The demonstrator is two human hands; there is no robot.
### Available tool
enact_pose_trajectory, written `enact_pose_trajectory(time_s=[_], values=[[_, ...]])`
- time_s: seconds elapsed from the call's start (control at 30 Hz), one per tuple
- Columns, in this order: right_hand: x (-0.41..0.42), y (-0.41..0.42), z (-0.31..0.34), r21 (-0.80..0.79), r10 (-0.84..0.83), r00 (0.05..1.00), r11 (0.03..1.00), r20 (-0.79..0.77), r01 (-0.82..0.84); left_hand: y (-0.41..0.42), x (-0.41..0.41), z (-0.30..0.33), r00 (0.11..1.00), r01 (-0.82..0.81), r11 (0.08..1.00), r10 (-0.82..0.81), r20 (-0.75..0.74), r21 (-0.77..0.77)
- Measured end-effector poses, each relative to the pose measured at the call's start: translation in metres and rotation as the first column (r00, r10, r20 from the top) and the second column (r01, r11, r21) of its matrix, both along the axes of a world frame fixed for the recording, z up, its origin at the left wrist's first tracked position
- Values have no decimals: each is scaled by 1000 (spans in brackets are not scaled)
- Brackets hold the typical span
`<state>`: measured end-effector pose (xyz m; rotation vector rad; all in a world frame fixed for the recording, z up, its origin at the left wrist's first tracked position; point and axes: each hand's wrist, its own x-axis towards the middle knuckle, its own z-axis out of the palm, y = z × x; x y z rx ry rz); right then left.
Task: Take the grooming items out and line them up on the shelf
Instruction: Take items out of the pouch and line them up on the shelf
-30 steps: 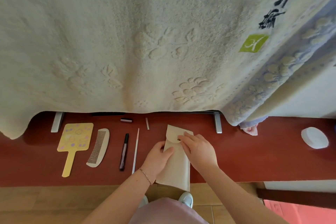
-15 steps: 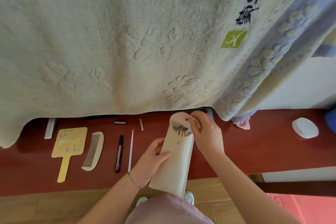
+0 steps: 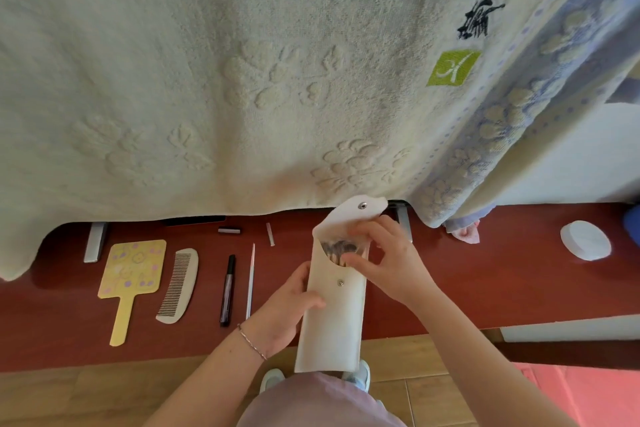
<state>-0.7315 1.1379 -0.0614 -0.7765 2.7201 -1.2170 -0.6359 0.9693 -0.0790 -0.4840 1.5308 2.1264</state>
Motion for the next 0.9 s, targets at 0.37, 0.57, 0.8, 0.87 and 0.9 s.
enact_pose_trajectory(time_s=[0.37,0.57,0.8,0.87,0.9], values=[[1,-10,-3,-90,-142,959,982,245,168,-2,-4,-7,997,-10,999,8,73,31],[-13,-21,12,-245,-259,828,874,497,420,-5,-2,-14,996,6,997,1,89,-78],[-37,-22,21,-246,-230,771,860,594,446,-14,9,-17,991,-29,994,42,129,-101],[-36,-24,19,-251,-225,758,854,612,456,-15,10,-17,989,-24,994,40,142,-107],[-38,-24,18,-260,-241,751,837,615,482,-15,11,-18,987,-37,994,53,150,-107]])
